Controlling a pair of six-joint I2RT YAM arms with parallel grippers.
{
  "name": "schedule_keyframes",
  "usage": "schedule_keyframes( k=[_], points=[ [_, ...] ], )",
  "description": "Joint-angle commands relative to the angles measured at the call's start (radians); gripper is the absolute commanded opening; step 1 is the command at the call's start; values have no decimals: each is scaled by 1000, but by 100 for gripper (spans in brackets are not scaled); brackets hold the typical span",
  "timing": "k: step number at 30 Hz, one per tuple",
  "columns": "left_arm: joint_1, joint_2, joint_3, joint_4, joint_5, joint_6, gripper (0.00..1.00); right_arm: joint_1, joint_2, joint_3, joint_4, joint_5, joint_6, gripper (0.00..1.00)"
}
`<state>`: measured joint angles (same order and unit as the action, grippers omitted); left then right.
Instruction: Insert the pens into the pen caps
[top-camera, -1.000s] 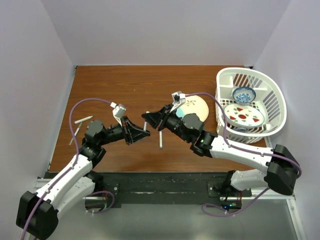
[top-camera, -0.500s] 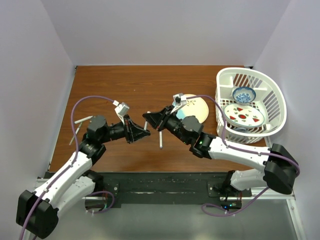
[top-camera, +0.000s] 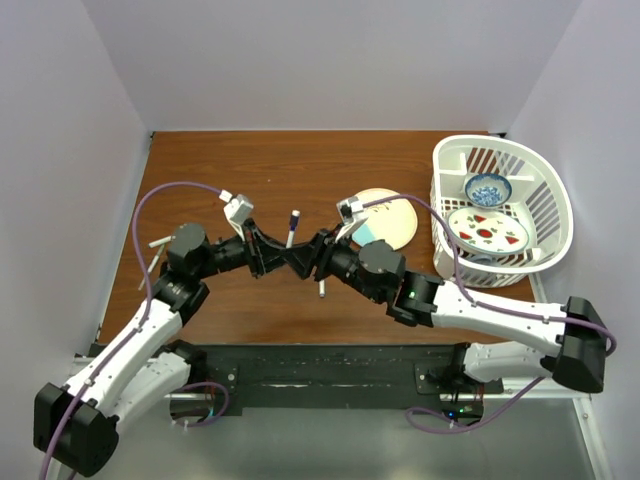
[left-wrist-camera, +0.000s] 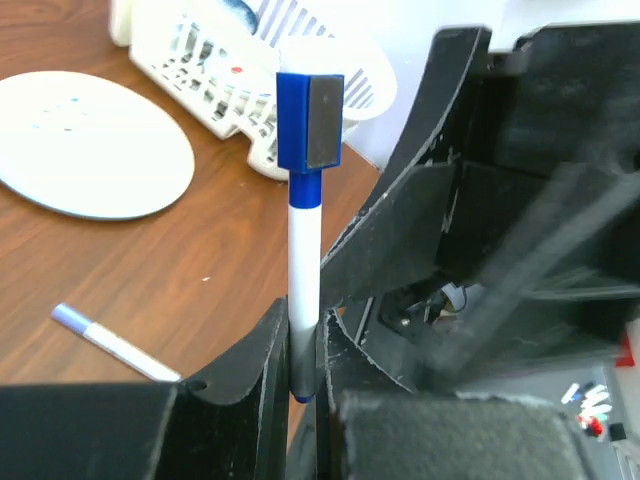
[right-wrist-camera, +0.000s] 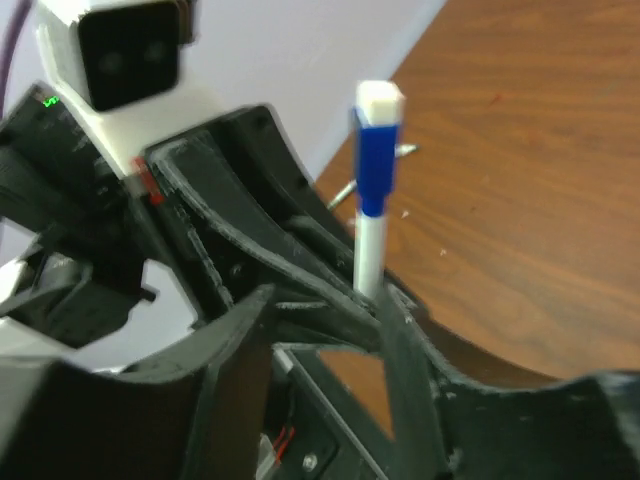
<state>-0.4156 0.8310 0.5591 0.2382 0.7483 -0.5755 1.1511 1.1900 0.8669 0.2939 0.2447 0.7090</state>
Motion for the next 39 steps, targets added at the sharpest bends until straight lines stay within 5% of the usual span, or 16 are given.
schedule_keyframes(
  k=[1, 8, 13, 19, 28, 31, 35, 39],
  points=[
    [26, -30, 41, 47, -116, -3, 0, 76, -82, 98, -213, -91, -43, 63],
    [26, -38, -14, -157, -274, 23, 0, 75, -208, 40, -268, -22, -45, 98],
    [26, 109, -70, -197, -351, 13, 0, 73, -274, -20, -347, 120, -5, 99],
    [3, 385, -120, -60, -356, -96, 0, 75, -360, -78, -395, 197, 27, 99],
    [-95, 660, -76, 38, -386, -181, 20, 73, -391, -106, -415, 223, 32, 99],
    [-109, 637, -79, -7, -430, -210, 30, 75, -380, -85, -446, 220, 26, 99],
    [-118, 548, -103, -33, -469, -253, 59, 75, -380, -78, -458, 228, 23, 99],
    [-109, 479, 6, -169, -544, -178, 64, 73, -375, -94, -429, 209, 23, 98]
  ],
)
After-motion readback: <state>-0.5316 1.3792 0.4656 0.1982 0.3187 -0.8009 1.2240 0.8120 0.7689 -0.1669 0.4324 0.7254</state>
